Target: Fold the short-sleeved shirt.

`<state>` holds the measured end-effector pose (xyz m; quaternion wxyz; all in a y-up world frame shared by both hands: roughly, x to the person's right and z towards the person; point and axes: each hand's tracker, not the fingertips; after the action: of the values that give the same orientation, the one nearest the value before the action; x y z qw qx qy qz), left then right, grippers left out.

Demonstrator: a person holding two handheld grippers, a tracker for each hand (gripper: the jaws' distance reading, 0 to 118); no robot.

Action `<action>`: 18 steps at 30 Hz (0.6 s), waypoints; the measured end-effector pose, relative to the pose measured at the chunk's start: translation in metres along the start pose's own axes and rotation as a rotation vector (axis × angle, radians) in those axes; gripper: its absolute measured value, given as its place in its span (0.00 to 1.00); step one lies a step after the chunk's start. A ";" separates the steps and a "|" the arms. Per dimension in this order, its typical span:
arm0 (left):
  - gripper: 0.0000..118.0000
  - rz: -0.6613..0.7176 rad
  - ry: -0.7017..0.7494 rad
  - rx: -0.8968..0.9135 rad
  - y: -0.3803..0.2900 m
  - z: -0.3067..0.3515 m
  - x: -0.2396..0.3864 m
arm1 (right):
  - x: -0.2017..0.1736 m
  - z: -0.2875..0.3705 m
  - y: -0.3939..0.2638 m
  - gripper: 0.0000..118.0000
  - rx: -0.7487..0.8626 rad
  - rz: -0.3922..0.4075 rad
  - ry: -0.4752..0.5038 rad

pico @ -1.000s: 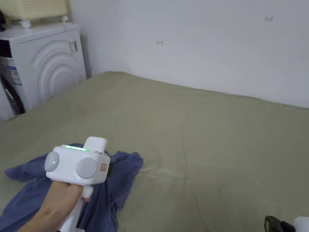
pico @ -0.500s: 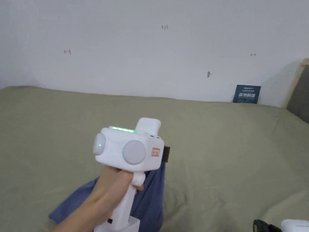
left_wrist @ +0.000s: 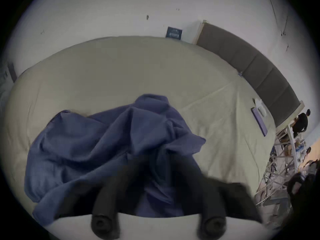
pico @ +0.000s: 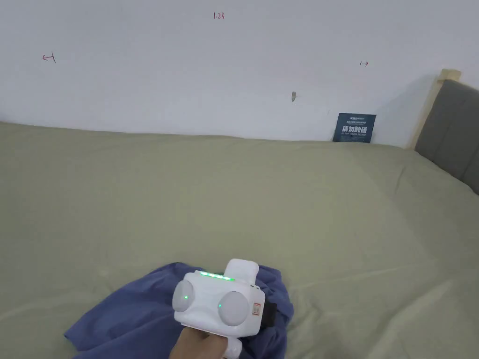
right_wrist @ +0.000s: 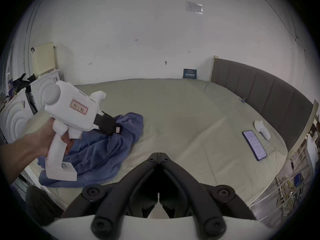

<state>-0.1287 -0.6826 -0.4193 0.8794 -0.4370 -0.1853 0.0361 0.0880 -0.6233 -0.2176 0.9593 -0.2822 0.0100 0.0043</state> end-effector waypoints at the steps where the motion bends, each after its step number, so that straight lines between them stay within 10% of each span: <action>1: 0.94 0.015 -0.009 0.028 -0.003 0.012 -0.003 | -0.001 0.001 0.001 0.00 0.001 0.000 0.004; 12: 0.89 0.094 0.286 0.537 -0.128 0.302 -0.061 | -0.026 0.051 0.011 0.00 0.147 0.003 0.041; 13: 0.81 0.102 0.326 0.553 -0.143 0.322 -0.065 | -0.028 0.056 0.011 0.00 0.162 0.001 0.046; 15: 0.14 0.119 0.449 0.599 -0.166 0.349 -0.071 | -0.033 0.064 0.012 0.00 0.181 0.002 0.053; 18: 0.00 0.155 0.508 0.587 -0.188 0.369 -0.085 | -0.041 0.071 0.011 0.00 0.191 0.007 0.056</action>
<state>-0.3577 -0.5388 -0.0950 0.9794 -0.1749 0.0900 0.0446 0.0481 -0.5757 -0.1626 0.9811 -0.1894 0.0382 -0.0015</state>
